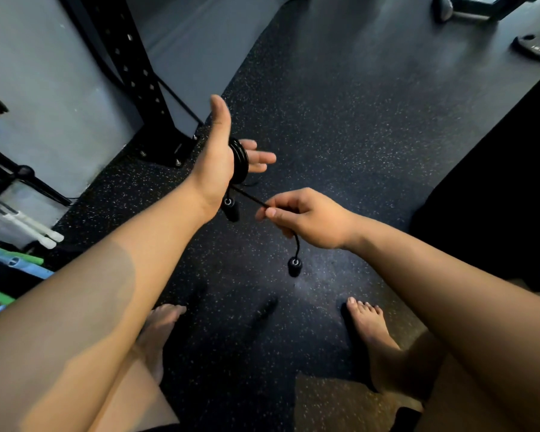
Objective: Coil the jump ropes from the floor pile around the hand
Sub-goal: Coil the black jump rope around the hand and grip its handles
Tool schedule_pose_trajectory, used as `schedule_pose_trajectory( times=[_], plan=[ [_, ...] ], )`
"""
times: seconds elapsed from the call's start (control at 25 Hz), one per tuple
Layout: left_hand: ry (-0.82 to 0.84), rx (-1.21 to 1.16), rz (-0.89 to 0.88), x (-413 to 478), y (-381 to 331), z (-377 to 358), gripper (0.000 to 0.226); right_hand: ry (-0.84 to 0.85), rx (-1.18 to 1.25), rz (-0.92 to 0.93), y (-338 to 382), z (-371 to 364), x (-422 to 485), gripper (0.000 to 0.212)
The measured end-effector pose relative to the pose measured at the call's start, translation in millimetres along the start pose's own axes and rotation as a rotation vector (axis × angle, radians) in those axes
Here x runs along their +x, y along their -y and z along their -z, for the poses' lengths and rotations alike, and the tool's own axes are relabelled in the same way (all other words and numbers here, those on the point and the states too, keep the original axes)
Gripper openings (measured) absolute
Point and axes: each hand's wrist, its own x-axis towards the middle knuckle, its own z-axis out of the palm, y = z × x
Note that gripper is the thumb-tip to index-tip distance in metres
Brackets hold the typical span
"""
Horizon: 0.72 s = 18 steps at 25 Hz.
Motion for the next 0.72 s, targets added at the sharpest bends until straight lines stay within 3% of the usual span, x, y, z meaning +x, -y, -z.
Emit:
schedule_pose_trajectory(
  times=[0.2,0.36,0.72],
  plan=[
    [0.263,0.354,0.200,4.1,10.5,-0.1,0.133,-0.161,-0.226,0.136,4.8,11.6,-4.3,0.020],
    [0.525,0.475,0.283,-7.7,5.7,-6.3,0.134,-0.219,-0.132,0.199,9.6,18.0,-8.0,0.016],
    [0.747,0.264,0.330,-21.8,-10.8,-5.8,0.122,-0.240,0.182,0.194,16.8,18.0,-6.0,0.034]
  ],
)
